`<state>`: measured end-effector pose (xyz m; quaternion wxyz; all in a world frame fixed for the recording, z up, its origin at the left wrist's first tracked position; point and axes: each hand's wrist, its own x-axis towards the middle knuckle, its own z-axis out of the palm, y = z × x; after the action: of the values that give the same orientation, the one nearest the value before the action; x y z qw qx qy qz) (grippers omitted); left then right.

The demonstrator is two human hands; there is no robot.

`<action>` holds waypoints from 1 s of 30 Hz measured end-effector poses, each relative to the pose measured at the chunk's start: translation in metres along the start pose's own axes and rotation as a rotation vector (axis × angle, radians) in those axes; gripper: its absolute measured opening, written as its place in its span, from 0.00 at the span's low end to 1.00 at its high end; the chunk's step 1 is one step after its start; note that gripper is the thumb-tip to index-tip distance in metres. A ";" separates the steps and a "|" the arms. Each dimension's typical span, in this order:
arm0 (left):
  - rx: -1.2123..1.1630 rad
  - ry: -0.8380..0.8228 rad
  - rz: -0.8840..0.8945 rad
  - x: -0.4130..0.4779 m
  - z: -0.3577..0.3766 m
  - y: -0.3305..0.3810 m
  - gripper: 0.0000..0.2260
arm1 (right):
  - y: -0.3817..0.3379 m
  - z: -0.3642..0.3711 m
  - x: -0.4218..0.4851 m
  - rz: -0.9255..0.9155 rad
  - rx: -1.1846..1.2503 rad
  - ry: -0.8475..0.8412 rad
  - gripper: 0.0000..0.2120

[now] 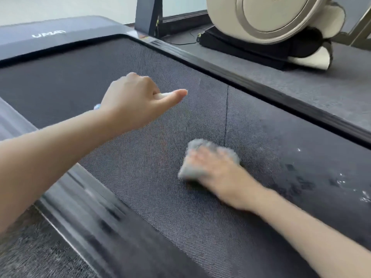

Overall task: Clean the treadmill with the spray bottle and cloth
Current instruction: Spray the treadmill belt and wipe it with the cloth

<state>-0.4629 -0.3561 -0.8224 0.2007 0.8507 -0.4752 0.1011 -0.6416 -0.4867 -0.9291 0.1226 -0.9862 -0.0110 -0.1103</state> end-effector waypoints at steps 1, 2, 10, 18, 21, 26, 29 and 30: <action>-0.002 0.002 0.003 -0.001 -0.002 0.000 0.34 | 0.029 -0.006 0.006 0.220 -0.066 0.071 0.13; -0.006 0.004 0.009 -0.002 -0.004 0.000 0.33 | 0.061 -0.010 0.005 0.401 -0.146 0.067 0.12; 0.002 -0.006 0.040 0.000 -0.014 0.002 0.35 | 0.022 0.011 0.020 0.396 -0.026 0.032 0.20; -0.077 -0.022 0.137 0.011 -0.010 0.010 0.33 | -0.070 0.034 -0.020 0.127 -0.028 -0.166 0.25; -0.154 -0.075 0.166 0.011 -0.001 0.025 0.34 | -0.082 0.028 -0.056 0.130 -0.029 -0.237 0.24; -0.194 -0.123 0.251 0.008 0.017 0.051 0.34 | -0.085 0.014 -0.100 0.210 -0.013 -0.276 0.24; -0.179 -0.144 0.290 0.002 0.024 0.052 0.35 | -0.084 0.016 -0.097 0.214 -0.028 -0.273 0.24; -0.172 -0.144 0.292 -0.001 0.025 0.050 0.35 | -0.083 0.017 -0.097 0.210 -0.033 -0.269 0.24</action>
<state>-0.5064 -0.3896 -0.8332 0.2216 0.7575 -0.6135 0.0269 -0.7364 -0.4014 -0.9466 0.1145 -0.9897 0.0775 0.0359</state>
